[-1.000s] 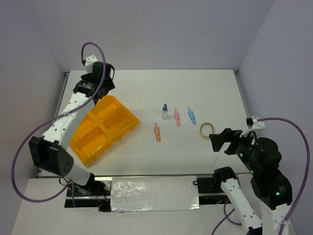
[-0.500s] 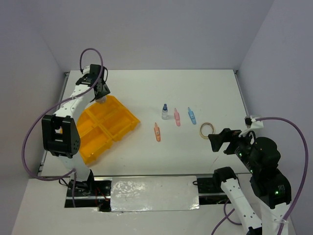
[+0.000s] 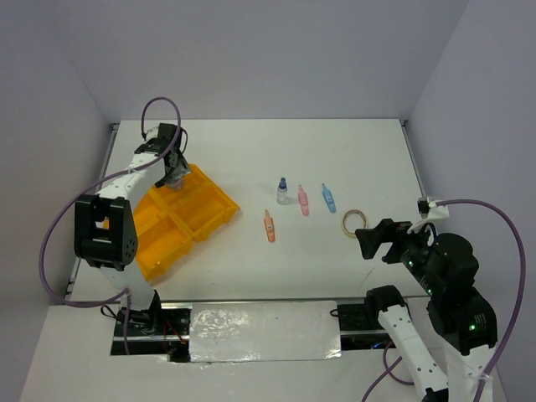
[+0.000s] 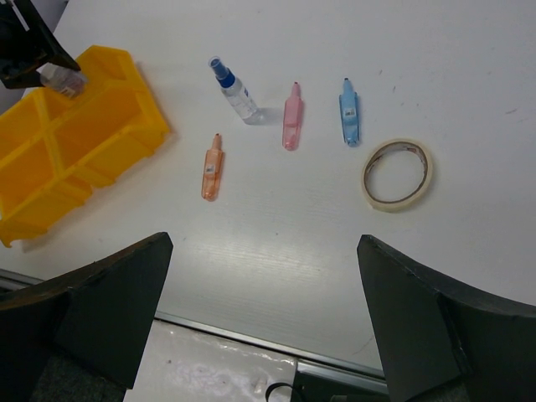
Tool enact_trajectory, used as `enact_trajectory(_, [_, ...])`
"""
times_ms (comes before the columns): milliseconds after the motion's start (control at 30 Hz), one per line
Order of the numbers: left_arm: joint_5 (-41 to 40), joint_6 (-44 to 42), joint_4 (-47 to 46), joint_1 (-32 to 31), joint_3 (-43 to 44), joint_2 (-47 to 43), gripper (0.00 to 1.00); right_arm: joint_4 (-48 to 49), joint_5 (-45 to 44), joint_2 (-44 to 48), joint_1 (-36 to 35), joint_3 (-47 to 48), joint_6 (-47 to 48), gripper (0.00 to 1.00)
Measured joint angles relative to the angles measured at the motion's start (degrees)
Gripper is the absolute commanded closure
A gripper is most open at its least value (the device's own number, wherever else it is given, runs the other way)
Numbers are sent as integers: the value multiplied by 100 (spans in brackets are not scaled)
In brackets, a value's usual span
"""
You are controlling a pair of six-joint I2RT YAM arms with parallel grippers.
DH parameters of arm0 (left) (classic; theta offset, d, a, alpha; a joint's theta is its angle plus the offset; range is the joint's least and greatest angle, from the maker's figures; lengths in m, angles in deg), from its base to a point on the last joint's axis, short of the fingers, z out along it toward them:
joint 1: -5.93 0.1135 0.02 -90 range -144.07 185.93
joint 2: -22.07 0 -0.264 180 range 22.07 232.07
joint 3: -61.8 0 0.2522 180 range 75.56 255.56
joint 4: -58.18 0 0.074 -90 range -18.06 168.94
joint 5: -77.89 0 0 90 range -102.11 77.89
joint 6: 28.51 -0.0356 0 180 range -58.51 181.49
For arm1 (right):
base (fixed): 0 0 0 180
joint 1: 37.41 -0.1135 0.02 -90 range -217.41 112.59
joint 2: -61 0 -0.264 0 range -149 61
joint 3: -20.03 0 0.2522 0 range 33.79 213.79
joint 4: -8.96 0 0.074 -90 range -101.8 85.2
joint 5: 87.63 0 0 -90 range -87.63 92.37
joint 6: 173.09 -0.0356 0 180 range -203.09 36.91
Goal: Sort the stationery into containers
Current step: Place the stationery in the storage box, then pick up the stationery from the center of the board.
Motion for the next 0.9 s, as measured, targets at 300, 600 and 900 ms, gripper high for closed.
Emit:
enact_trajectory(300, [-20,-7,-22,-192,9,-286,1,24,17,-4,0,-17,2,0])
enact_trajectory(600, [-26,-201,-157,-765,74,-1010,1,118,116,-50,0,-199,2,0])
enact_trajectory(900, [719,-1613,-2629,-3373,-872,-2033,1,212,348,-83,0,-413,-35,0])
